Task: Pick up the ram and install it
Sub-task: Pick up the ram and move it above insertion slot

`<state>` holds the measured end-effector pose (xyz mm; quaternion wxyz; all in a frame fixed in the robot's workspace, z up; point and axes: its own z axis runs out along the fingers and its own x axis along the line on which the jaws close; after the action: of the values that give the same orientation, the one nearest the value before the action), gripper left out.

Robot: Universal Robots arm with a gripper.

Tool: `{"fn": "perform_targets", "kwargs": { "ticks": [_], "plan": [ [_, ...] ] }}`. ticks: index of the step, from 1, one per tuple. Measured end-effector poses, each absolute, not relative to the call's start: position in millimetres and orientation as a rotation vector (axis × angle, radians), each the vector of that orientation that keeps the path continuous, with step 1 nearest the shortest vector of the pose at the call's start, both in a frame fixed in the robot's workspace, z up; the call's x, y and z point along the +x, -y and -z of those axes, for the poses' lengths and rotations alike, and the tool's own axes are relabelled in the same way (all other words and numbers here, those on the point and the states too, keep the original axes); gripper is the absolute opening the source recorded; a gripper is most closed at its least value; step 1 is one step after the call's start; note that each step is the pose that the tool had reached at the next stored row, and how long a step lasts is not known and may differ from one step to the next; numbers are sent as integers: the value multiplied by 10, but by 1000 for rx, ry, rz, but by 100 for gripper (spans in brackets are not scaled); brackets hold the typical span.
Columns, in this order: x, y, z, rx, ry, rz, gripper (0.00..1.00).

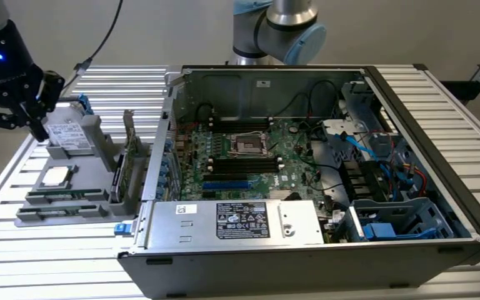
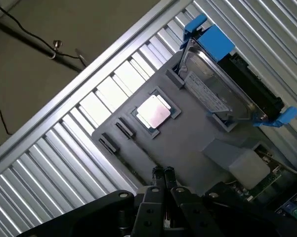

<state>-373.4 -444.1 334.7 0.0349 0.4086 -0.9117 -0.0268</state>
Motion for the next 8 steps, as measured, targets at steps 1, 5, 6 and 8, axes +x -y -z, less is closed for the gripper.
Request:
{"fn": "perform_targets", "kwargs": {
  "ticks": [1, 5, 6, 8],
  "plan": [
    [-3734, 4441, -3341, 1278, 2794, 80, 10],
    [-3735, 4441, -3322, 1344, 2769, 67, 10],
    [-3734, 4441, -3318, 1358, 2763, 63, 10],
    [-3735, 4442, -3310, 1388, 2749, 58, 10]
  ]
}}
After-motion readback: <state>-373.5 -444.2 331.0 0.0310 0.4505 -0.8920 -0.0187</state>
